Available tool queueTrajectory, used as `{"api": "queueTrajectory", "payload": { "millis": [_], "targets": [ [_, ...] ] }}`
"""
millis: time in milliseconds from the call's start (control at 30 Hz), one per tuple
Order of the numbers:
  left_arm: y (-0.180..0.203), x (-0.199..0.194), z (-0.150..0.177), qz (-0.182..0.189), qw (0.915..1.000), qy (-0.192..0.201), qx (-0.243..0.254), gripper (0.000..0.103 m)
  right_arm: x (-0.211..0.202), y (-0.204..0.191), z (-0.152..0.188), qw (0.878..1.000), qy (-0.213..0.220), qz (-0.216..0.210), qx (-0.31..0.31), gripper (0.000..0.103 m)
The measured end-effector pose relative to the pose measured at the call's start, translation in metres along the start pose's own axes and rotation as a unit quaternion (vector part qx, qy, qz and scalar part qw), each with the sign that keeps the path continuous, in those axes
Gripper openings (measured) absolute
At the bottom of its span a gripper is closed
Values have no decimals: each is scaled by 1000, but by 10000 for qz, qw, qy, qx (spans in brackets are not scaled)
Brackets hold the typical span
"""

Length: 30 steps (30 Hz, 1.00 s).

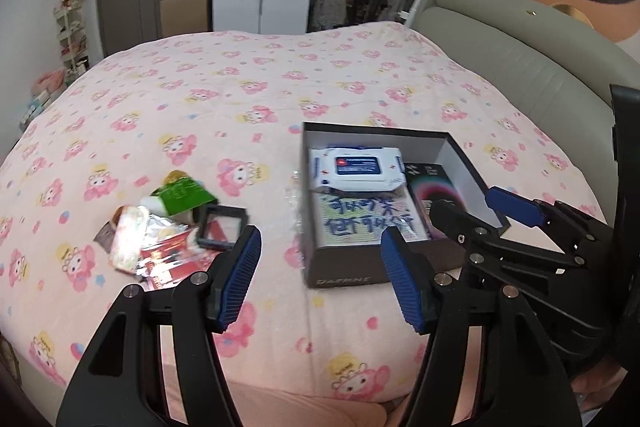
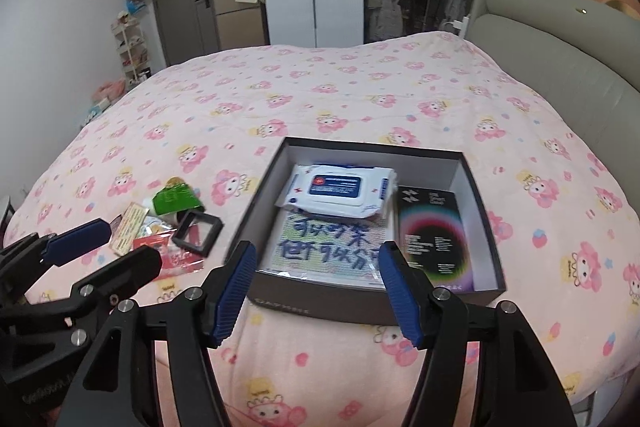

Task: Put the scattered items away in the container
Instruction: 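Withdraw the left tool and move it toward the red card pack, then grasp the red Lucky Cup card pack with the left tool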

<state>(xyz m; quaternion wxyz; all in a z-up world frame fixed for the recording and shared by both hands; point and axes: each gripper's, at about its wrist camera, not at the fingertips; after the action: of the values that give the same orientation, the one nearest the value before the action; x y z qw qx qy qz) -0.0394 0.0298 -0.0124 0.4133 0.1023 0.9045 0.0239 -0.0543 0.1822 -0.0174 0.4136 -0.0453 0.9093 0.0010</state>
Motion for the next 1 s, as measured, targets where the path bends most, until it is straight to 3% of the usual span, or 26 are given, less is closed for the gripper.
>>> {"api": "queueTrajectory", "payload": {
  "millis": [467, 1000],
  "targets": [
    [-89, -21, 31, -402, 9966, 55, -711, 64, 15, -96, 3, 9970, -43, -376, -677, 61],
    [-154, -1, 48, -348, 9882, -188, -1476, 64, 48, -154, 0, 9908, -235, -519, -1229, 61]
  ]
}}
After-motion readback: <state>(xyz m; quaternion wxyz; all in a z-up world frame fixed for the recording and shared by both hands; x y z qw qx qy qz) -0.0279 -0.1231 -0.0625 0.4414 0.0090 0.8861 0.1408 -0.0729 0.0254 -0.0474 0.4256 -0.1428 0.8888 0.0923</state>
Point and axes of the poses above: each gripper's, at about its wrist camera, not at the fingertips, and x roughly the way its jaws point, y to its right, z to its underside, and after that the axes turned 6 degrees about -y, right-handed
